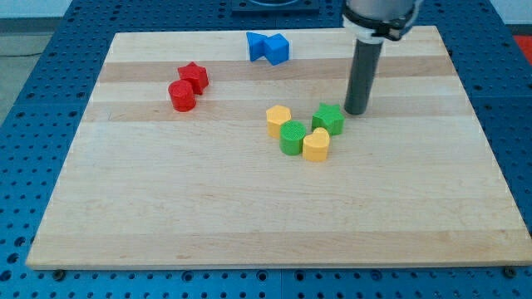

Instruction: Push the green star into the green circle

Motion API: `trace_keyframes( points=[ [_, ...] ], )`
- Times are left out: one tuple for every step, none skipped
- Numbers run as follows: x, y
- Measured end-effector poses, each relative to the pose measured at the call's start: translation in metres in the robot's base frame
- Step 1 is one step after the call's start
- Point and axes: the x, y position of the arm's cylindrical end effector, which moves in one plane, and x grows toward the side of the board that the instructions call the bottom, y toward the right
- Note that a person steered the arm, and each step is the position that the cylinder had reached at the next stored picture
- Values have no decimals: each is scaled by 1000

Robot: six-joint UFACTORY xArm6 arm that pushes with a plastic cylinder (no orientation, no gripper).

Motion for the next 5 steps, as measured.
trace_keyframes(
  points=[
    [19, 1],
    [18, -20],
    [2, -47],
    [8, -67],
    [29, -73]
  ],
)
